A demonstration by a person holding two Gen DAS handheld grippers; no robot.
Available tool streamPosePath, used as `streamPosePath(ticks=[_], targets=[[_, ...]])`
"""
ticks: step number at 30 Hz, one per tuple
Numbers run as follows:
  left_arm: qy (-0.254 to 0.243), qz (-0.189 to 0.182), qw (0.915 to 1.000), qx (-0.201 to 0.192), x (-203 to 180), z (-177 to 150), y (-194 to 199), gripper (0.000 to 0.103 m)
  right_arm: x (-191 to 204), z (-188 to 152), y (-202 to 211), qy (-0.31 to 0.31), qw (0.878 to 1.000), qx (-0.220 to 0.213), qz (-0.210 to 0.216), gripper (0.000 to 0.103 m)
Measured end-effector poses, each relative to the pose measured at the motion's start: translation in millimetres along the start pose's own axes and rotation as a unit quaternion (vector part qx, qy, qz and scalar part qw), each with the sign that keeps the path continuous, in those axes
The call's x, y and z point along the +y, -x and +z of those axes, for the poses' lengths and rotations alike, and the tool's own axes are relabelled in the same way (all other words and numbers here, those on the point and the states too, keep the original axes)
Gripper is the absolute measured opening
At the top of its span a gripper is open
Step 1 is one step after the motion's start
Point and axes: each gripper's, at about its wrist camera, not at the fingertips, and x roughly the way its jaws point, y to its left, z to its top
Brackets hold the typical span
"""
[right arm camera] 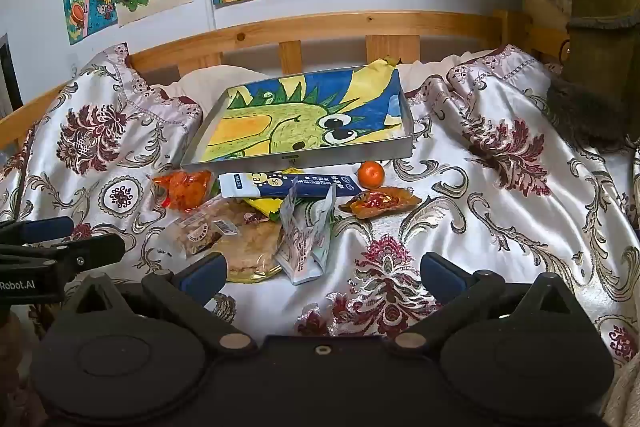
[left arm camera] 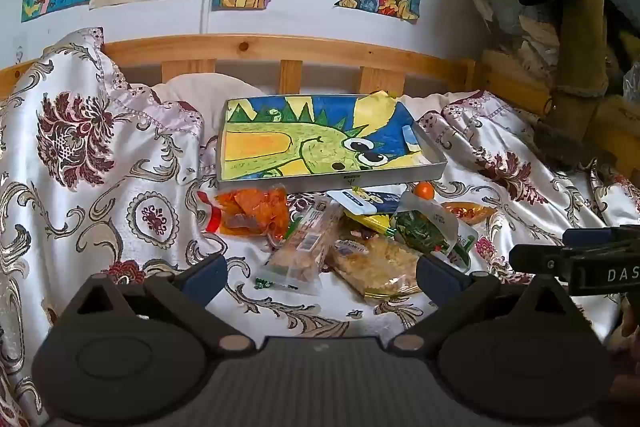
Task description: Organize snacks
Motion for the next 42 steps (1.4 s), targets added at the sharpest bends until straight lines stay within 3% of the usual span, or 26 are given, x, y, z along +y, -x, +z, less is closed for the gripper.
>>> streamPosePath(ticks=[42], targets=[[0.002,-0.001,1.0000,0.005,1.0,-3.5,-3.0,0.102,-0.6,-0.8,-0.4,-0.001,1.000,0.003,-0.001,0.102]])
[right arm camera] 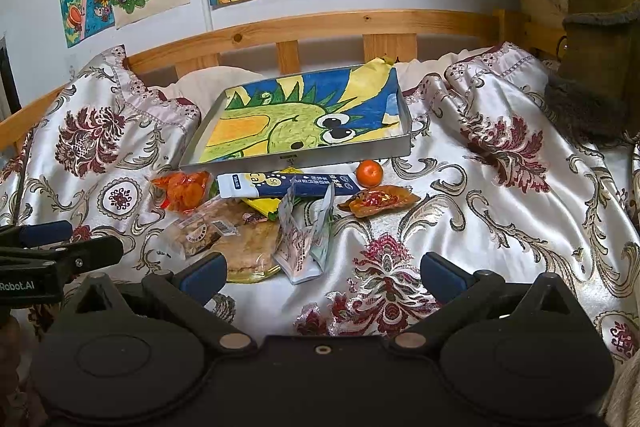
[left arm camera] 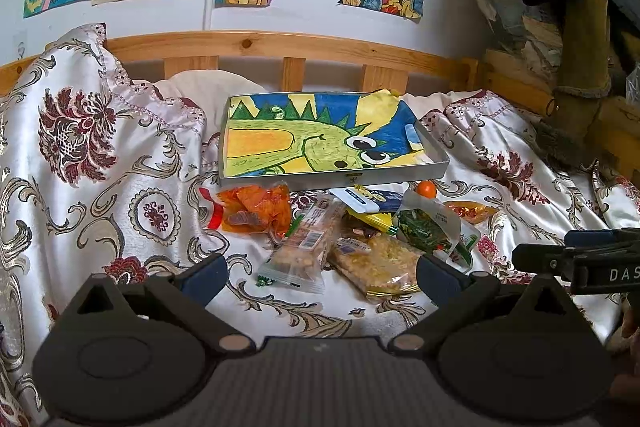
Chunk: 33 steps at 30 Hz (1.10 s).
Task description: Organize snacks
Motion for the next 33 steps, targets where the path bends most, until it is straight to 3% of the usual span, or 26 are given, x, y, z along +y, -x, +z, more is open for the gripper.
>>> streamPosePath(ticks=[33], targets=[[0.004,0.003,1.0000,0.000,5.2,-0.6,0.0,0.102,5.4,1.7,2.7,0.000,1.000,-0.001,0.000,0.102]])
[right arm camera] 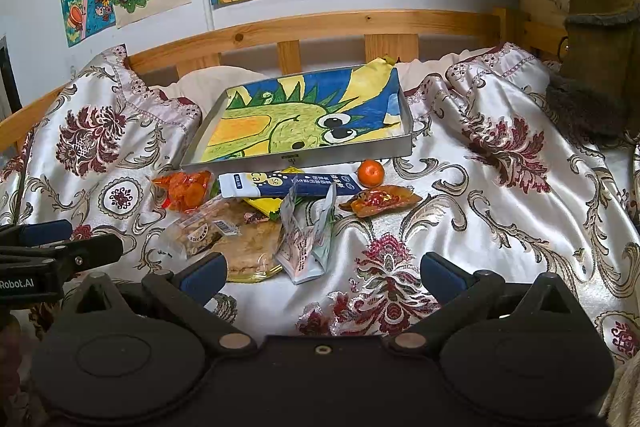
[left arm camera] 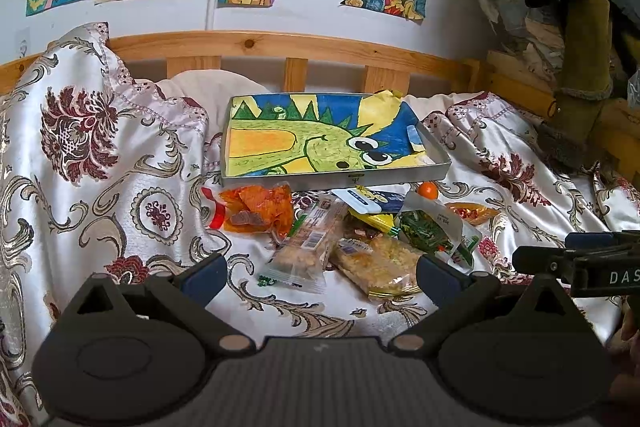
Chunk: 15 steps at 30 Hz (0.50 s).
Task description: Organize snacks
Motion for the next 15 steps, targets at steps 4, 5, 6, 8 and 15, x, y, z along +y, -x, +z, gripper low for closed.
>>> streamPosePath(ticks=[4,5,6,8,15], targets=[[0.003,-0.001,1.0000,0.004,-1.1,0.6,-0.4,0.103,-4.5,-1.3,-3.0,0.000,1.000,0.000,-0.002,0.102],[0.003,0.000,1.0000,0.005,-1.1,0.7,-0.7,0.103,-6.7,-1.7,-4.3,-0.002,1.000,0.001,-0.002,0.102],[0.004,0.001,1.0000,0.007,-1.2,0.9,-1.1,0.102,-7.8,-1.7,-4.5,-0.003,1.000,0.001,-0.002,0.102],[0.008,0.006,0.9999,0.010,-0.3,1.1,-1.9,0.102,-9.4,-1.1,-4.6,-0.009,1.000,0.000,-0.004,0.102],[0.011,0.021,0.9995,0.021,0.1,1.5,-4.8,0.102,-3.5,6.0,-1.6,-0.007,1.000,-0.003,0.003,0.102]])
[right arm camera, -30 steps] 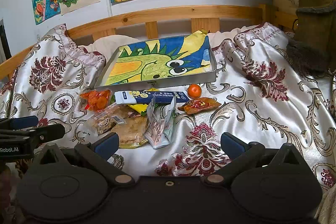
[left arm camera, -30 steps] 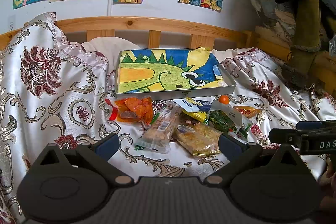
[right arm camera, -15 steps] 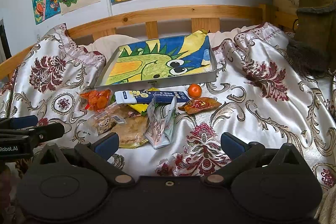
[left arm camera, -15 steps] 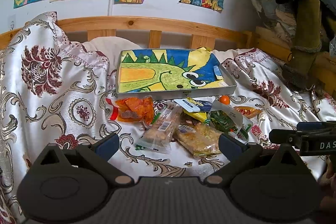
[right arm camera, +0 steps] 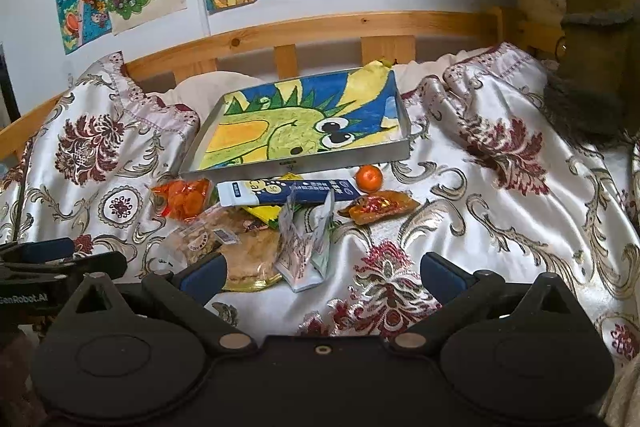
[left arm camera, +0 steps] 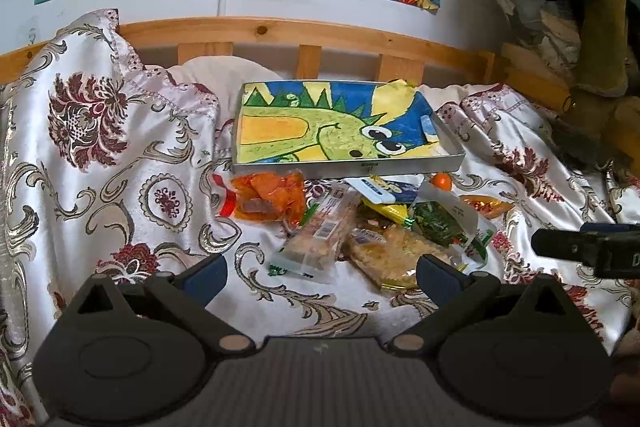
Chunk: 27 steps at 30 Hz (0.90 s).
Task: Organize snacks
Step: 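Grasp the wrapped brown snack bar with the left tool while the right tool grasps the clear green packet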
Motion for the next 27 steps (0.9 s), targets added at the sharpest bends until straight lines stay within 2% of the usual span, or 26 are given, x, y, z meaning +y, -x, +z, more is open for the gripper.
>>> streamPosePath(ticks=[6,12,14,19,27], targets=[[0.008,0.020,0.9997,0.008,2.1,0.5,-3.8,0.102,-1.8,13.1,-2.8,-0.005,1.000,-0.012,0.027,0.102],[0.005,0.038,0.9990,0.021,1.1,4.1,-10.7,0.102,-21.2,35.8,-19.0,-0.071,0.992,-0.020,0.102,0.102],[0.002,0.043,0.9987,0.026,0.1,6.0,-14.4,0.102,-25.1,45.7,-26.4,-0.076,0.990,-0.030,0.118,0.103],[0.002,0.050,0.9980,0.039,-0.2,11.5,-25.2,0.102,-27.4,65.0,-43.7,-0.011,0.992,-0.049,0.114,0.103],[-0.030,0.030,0.9977,0.052,-7.8,27.8,-46.9,0.102,-38.4,71.3,-82.9,0.058,0.990,-0.002,0.128,0.102]])
